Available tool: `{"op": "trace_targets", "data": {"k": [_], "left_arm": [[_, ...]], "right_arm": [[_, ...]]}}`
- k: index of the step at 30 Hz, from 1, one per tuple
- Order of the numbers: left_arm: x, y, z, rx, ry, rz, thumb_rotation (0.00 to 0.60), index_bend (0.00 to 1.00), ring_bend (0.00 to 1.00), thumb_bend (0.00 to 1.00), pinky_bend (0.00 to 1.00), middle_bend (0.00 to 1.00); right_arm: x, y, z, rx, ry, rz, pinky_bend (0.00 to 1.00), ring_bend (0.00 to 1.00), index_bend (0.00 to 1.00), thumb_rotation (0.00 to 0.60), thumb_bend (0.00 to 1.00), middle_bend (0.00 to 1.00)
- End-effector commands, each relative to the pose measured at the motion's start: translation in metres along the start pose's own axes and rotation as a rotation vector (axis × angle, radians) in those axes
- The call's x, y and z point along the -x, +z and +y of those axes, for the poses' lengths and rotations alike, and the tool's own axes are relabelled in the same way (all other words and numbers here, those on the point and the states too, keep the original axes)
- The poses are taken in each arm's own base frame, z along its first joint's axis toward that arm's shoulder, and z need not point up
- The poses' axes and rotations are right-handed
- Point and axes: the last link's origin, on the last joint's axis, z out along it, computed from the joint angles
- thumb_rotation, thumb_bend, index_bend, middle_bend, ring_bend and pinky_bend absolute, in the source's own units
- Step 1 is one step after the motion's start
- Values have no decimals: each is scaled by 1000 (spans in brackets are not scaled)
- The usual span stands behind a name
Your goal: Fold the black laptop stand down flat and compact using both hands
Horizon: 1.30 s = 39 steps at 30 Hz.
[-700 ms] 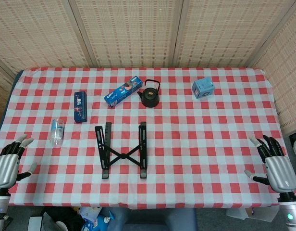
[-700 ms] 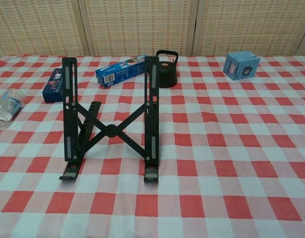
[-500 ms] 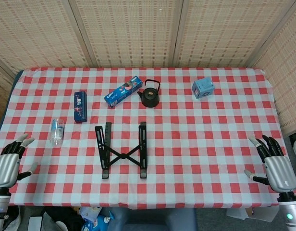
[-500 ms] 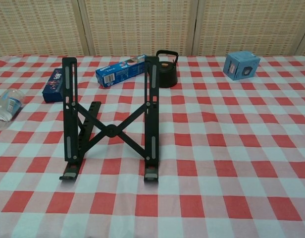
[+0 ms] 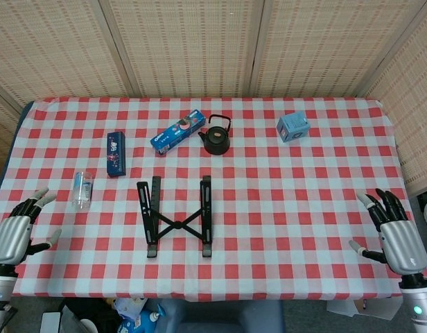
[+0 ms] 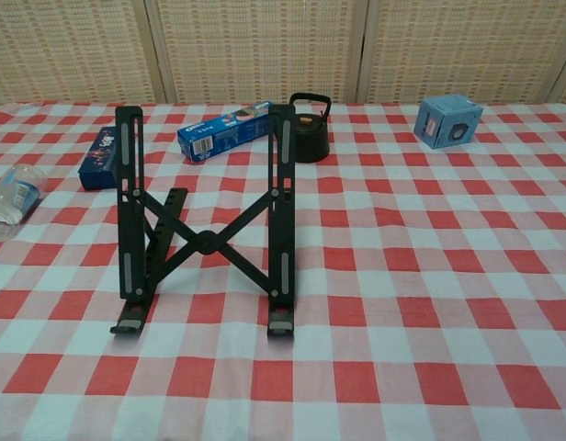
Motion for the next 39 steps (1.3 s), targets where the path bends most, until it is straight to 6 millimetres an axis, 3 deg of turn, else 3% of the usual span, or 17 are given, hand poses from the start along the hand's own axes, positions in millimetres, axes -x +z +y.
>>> {"op": "trace_targets", "data": {"k": [1, 7, 8, 12, 13, 14, 18, 31, 36, 39], "left_arm": [[-5, 16, 7, 68, -68, -49, 600, 174, 158, 287, 176, 112], [-8, 40, 18, 144, -150, -108, 584, 162, 161, 284, 176, 113], [-8, 44, 19, 152, -162, -118, 530, 161, 161, 277, 176, 113], [-4, 62, 27, 187, -246, -166, 118, 154, 161, 239, 176, 113], [-3, 66, 29, 195, -267, -175, 41, 149, 162, 231, 176, 113], [-3, 70, 30, 200, -290, -183, 4, 144, 162, 225, 176, 113], [2, 87, 37, 216, -366, -204, 0, 138, 164, 214, 176, 113], [24, 121, 50, 211, -580, -319, 0, 135, 192, 170, 231, 113], [34, 133, 55, 205, -596, -353, 0, 135, 193, 170, 235, 113], [39, 138, 57, 202, -597, -365, 0, 136, 194, 169, 235, 115]], "right_arm": [[-3, 6, -8, -37, 0, 1, 20, 21, 91, 600, 113, 165], [-3, 29, -37, -137, 113, -52, 21, 21, 90, 600, 113, 165], [-3, 33, -42, -153, 139, -64, 21, 21, 90, 600, 113, 165], [3, 53, -66, -221, 268, -134, 26, 21, 90, 600, 113, 165], [5, 57, -70, -230, 300, -149, 27, 21, 87, 600, 113, 165], [7, 61, -75, -237, 333, -164, 28, 21, 81, 600, 113, 164], [18, 77, -92, -262, 510, -239, 29, 21, 45, 600, 109, 148], [61, 112, -124, -245, 929, -484, 29, 0, 0, 600, 108, 39], [75, 119, -130, -225, 1002, -540, 29, 0, 0, 600, 97, 22], [82, 122, -131, -210, 1023, -562, 15, 0, 0, 600, 29, 2]]}}
